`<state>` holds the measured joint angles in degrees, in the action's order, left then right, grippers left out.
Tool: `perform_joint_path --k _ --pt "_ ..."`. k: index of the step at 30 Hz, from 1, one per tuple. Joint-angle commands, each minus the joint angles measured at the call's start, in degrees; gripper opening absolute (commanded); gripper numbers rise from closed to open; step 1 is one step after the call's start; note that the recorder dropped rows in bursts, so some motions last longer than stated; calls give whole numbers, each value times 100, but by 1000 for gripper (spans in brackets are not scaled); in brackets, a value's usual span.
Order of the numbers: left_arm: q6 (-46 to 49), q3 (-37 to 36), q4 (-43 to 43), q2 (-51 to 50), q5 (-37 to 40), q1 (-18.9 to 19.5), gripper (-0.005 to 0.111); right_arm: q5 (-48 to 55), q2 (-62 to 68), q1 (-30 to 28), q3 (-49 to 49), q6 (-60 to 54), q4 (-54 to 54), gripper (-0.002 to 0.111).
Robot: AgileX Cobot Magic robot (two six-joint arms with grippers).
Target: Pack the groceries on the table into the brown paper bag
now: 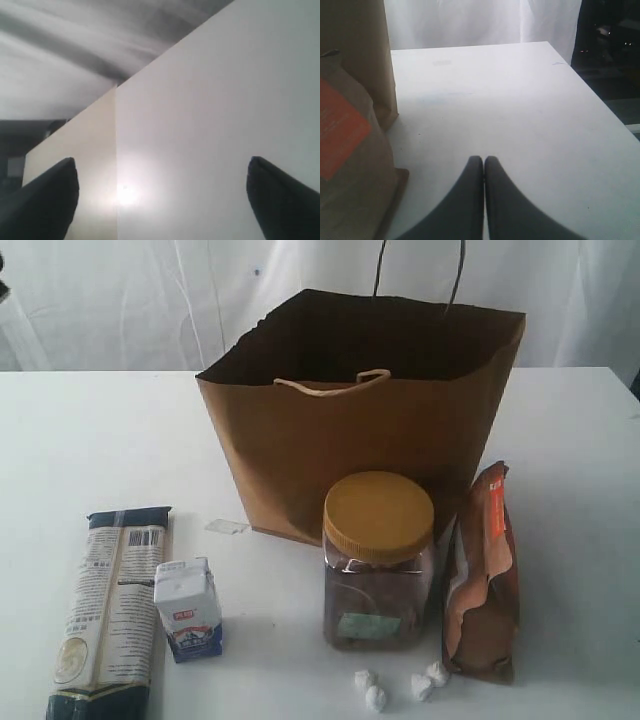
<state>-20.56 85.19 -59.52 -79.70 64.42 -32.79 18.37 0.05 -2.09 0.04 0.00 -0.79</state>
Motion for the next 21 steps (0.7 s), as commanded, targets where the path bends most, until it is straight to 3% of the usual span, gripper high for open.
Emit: perform_joint_path --k 1,6,10,17,21 --pt "-392 -699 -100 37 554 934 90 -44 -5 -22 -4 0 39 0" --pt "-1521 -1980 162 37 121 1922 90 -44 -5 -22 -4 0 39 0" --pt "-1785 -3203 818 105 -913 2425 90 -44 -5 -22 -4 0 39 0" --pt "-3389 -5529 392 240 -2990 2711 90 -44 -5 -22 -4 0 39 0" --pt "-3010 -6127 -63 240 -4425 2711 90 -44 -5 -22 -4 71 39 0"
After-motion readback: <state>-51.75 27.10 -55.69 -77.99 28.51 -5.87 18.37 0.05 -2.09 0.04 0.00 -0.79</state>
